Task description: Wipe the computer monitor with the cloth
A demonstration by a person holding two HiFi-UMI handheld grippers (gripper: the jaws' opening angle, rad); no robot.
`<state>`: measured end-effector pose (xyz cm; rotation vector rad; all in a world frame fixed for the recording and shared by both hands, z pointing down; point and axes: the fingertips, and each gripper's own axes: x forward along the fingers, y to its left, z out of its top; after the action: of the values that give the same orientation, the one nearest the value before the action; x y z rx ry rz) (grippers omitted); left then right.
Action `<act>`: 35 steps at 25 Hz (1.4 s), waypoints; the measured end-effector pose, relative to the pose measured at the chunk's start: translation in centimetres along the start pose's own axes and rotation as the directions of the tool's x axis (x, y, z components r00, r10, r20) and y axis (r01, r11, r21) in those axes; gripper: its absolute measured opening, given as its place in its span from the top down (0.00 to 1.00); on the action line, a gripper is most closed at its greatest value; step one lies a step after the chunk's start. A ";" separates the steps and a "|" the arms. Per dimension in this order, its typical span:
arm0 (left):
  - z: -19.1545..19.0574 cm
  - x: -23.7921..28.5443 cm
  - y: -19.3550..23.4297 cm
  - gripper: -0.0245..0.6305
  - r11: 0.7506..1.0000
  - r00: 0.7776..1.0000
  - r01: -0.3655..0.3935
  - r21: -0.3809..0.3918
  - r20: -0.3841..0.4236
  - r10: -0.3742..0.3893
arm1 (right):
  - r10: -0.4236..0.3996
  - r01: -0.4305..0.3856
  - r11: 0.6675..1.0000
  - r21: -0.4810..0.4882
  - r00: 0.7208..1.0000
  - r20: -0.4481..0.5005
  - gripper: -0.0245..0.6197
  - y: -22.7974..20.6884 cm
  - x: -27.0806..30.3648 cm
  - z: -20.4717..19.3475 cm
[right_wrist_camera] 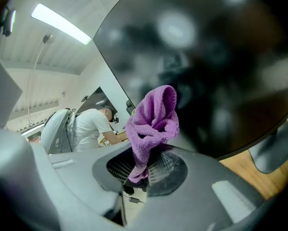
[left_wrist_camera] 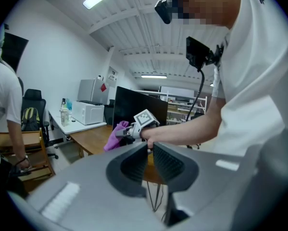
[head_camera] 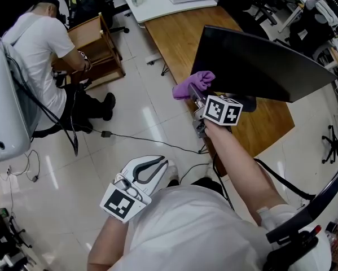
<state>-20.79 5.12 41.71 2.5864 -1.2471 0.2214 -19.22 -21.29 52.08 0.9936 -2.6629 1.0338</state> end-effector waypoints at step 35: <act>2.0 -0.6 -0.6 0.88 0.996 0.990 0.081 0.044 0.108 -0.086 | 0.179 -0.159 0.980 -0.116 0.965 0.191 0.89 11.9 -5.0 17.4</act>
<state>-20.66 5.36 39.56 2.7106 -1.1776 0.0889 -20.56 -23.16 30.50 0.9084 -2.9763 0.8587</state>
